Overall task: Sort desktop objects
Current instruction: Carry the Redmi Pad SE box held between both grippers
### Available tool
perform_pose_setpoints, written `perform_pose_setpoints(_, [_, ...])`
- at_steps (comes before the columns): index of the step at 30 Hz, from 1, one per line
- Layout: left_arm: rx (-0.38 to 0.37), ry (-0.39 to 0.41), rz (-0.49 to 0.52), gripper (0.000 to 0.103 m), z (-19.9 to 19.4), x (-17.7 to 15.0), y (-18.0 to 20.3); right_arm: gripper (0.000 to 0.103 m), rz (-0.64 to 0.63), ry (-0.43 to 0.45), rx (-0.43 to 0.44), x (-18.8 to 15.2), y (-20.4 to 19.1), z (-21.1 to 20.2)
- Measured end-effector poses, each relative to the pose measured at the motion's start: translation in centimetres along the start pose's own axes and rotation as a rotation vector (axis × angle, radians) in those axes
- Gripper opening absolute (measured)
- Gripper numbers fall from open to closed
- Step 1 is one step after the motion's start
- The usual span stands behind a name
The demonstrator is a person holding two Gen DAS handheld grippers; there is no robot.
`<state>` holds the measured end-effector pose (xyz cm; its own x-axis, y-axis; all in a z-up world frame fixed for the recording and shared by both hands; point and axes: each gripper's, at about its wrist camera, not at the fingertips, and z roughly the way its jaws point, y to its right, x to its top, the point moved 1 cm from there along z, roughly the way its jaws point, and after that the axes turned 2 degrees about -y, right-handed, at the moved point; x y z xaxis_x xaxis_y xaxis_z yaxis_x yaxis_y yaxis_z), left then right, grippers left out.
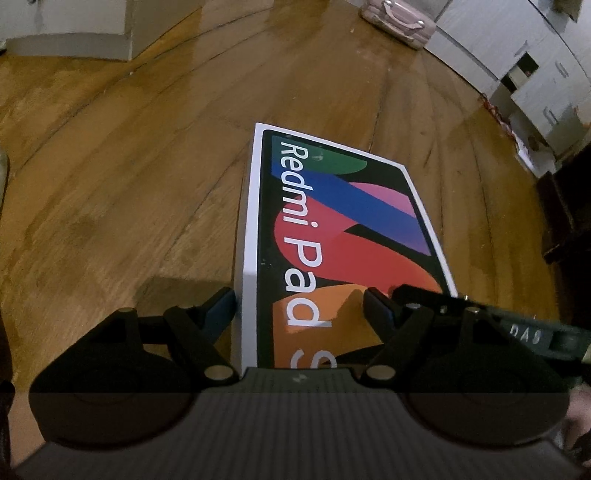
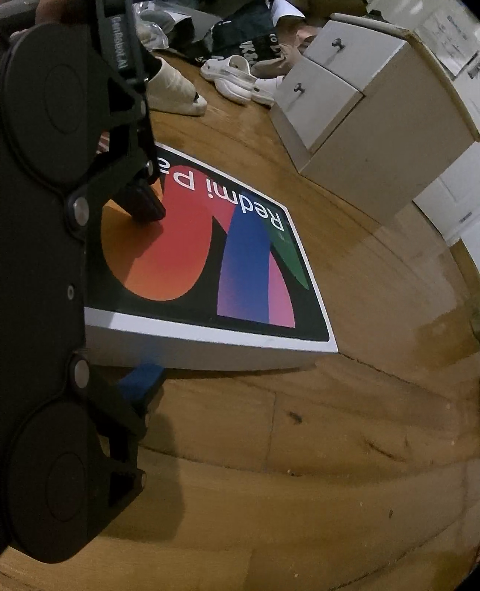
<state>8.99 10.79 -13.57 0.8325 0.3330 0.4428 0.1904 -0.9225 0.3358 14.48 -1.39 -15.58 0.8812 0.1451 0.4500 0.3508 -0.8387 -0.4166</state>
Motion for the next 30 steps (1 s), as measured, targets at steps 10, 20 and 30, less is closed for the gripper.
perform_pose_setpoints(10, [-0.005, 0.058, -0.007, 0.072, -0.7, -0.1, 0.3, 0.087, -0.114, 0.135, 0.016, -1.3, -0.7, -1.4])
perform_pose_setpoints(20, [0.023, 0.015, 0.048, 0.072, -1.6, -0.4, 1.4, 0.083, -0.158, 0.137, 0.021, -1.8, -1.0, -2.7])
perform_pose_setpoints(30, [0.046, -0.043, 0.055, 0.075, -0.7, -0.8, 1.8, 0.083, -0.184, 0.077, 0.013, -1.8, -0.8, -2.5])
